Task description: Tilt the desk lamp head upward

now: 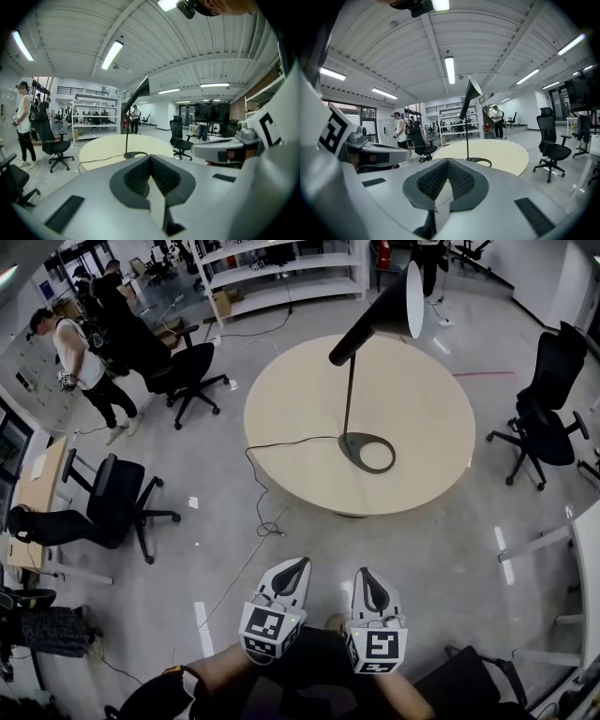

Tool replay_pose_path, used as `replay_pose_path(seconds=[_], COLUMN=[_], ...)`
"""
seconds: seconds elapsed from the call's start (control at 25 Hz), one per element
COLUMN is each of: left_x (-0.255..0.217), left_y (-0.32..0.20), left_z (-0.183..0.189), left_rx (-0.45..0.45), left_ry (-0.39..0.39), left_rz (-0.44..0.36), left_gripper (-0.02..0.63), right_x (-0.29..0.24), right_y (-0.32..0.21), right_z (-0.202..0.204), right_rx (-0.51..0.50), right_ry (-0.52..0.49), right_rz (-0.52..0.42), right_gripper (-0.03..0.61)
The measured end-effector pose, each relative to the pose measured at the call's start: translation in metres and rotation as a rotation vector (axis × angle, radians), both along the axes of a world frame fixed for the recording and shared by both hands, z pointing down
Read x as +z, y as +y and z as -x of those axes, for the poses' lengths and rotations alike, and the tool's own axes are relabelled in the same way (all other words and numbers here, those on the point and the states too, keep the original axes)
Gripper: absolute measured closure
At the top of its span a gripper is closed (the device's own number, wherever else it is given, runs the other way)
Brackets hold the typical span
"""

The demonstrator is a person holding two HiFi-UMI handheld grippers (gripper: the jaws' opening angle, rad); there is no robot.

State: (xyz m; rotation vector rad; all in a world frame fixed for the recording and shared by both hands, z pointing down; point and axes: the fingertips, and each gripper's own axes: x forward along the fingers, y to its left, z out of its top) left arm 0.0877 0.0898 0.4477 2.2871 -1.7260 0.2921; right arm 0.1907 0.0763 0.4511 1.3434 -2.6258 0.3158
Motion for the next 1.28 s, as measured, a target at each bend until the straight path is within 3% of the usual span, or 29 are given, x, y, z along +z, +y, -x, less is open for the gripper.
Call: replay_pose_path(seconds=[0.24,0.52,1.08,1.28], left_x=[0.008,0.025,0.018,0.006], left_y=[0.028,0.046,0.080,0.081], left_z=[0.003,0.042,0.105,0.104], left_rx=[-0.008,-0.007,0.156,0.221], left_ry=[-0.004,0.024,0.078,0.090], left_rz=[-0.018,-0.013,-0.016,-0.033], left_gripper=[0.568,0.568,0.568,0.568], right_x=[0.007,0.020,0.016,0.007], right_y=[0.029,0.043,0.094,0.105], right_z=[0.006,0.036,0.096,0.097], right_rx=[-0.005,0.016,0.216,0.264], right_ry=[0.014,0.061,0.052,0.065], right_rz=[-0.010,0.007,0.075,0.070], right_gripper=[0.563,0.563,0.563,0.565])
